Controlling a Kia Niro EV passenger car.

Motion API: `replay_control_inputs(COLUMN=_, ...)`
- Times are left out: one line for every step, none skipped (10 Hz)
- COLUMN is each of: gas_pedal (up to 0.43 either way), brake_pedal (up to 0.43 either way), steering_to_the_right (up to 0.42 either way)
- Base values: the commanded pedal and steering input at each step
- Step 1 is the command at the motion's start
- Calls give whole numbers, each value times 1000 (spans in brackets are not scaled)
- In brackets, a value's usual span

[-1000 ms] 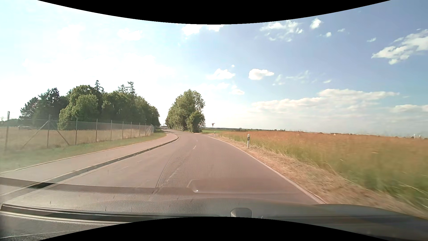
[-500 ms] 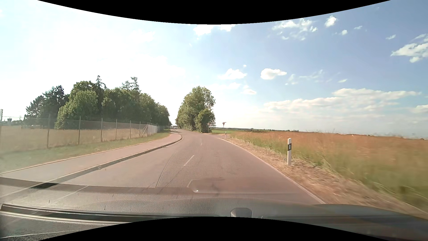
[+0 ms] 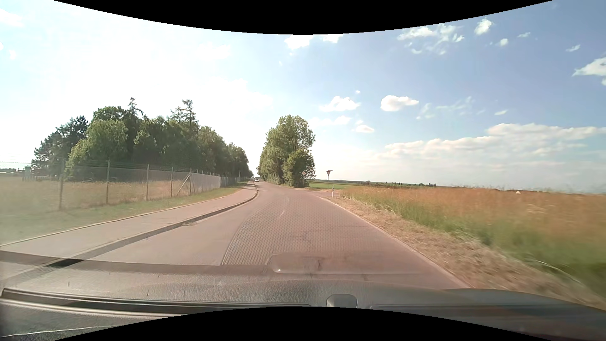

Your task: Follow the waypoints while adhering to traffic rules and regulations

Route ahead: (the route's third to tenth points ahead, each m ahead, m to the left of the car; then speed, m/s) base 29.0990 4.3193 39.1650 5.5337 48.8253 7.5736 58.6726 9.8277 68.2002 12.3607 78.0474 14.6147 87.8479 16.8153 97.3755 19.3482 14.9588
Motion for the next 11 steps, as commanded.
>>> replay_control_inputs(gas_pedal=98, brake_pedal=6, steering_to_the_right=-16)
replay_control_inputs(gas_pedal=98, brake_pedal=6, steering_to_the_right=-16)
replay_control_inputs(gas_pedal=98, brake_pedal=6, steering_to_the_right=-16)
replay_control_inputs(gas_pedal=98, brake_pedal=6, steering_to_the_right=-18)
replay_control_inputs(gas_pedal=98, brake_pedal=6, steering_to_the_right=-22)
replay_control_inputs(gas_pedal=98, brake_pedal=6, steering_to_the_right=-23)
replay_control_inputs(gas_pedal=98, brake_pedal=6, steering_to_the_right=-24)
replay_control_inputs(gas_pedal=98, brake_pedal=6, steering_to_the_right=-24)
replay_control_inputs(gas_pedal=98, brake_pedal=6, steering_to_the_right=-24)
replay_control_inputs(gas_pedal=98, brake_pedal=6, steering_to_the_right=-24)
replay_control_inputs(gas_pedal=98, brake_pedal=6, steering_to_the_right=-23)
